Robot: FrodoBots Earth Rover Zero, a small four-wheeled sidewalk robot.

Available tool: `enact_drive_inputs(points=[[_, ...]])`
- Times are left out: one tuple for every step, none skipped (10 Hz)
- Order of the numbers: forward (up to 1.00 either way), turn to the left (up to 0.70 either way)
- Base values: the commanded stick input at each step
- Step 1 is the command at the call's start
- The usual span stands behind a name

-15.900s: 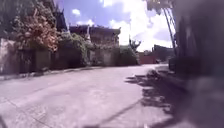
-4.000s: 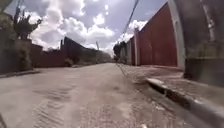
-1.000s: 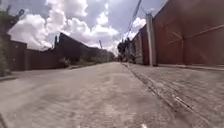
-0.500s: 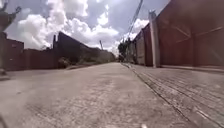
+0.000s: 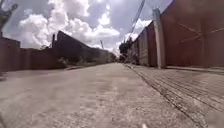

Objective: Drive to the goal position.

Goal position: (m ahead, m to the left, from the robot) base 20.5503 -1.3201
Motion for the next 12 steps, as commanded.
enact_drive_inputs(points=[[0.85, 0.00], [0.85, 0.00], [0.85, 0.00], [0.85, 0.00], [0.85, 0.00], [0.85, 0.00], [0.85, 0.00], [0.85, 0.00], [0.85, 0.00], [0.85, 0.00], [0.85, 0.00], [0.85, 0.00]])
